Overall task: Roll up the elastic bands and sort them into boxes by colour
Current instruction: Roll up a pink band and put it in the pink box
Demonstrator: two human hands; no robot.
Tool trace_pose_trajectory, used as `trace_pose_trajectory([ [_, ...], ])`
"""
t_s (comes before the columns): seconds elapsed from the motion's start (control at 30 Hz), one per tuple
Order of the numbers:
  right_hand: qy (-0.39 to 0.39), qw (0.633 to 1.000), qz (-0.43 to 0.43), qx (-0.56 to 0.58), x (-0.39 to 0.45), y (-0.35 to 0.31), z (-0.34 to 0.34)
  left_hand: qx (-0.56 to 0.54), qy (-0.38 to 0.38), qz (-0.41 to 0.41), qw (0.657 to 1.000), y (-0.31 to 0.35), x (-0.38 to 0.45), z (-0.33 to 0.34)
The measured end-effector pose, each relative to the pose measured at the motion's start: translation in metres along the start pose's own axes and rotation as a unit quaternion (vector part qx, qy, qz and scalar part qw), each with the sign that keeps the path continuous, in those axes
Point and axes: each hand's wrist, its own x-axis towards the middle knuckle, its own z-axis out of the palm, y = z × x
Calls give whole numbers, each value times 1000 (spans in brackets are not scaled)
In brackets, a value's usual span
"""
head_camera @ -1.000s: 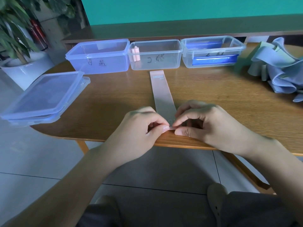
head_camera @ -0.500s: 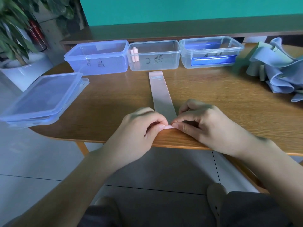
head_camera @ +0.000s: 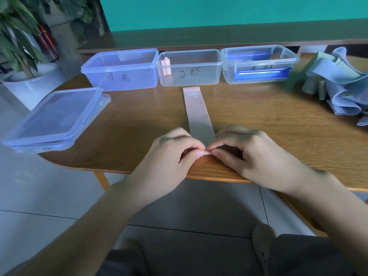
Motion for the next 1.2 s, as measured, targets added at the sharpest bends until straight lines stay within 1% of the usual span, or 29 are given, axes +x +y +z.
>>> trace_pose_trajectory([
  [0.27,-2,1000,6,-3,3,3,-1,-26,11,-23,999,1,-1,-1],
  [0.47,-6,1000,13,2,7,6,0,-21,11,-25,999,3,2,-2],
  [0.57,3,1000,15,-9,8,8,2,-7,3,-24,1000,2,6,-2],
  [0.73,40,999,3,-11,6,9,5,8,-7,-29,1000,2,9,-2],
  [0.9,22,1000,17,2,8,10,4,6,9,-31,999,1,10,-2],
  [1.0,23,999,22,4,10,12,5,-8,20,-36,999,2,9,-2],
  [1.2,25,999,26,-7,13,11,4,3,20,-45,999,2,12,-2],
])
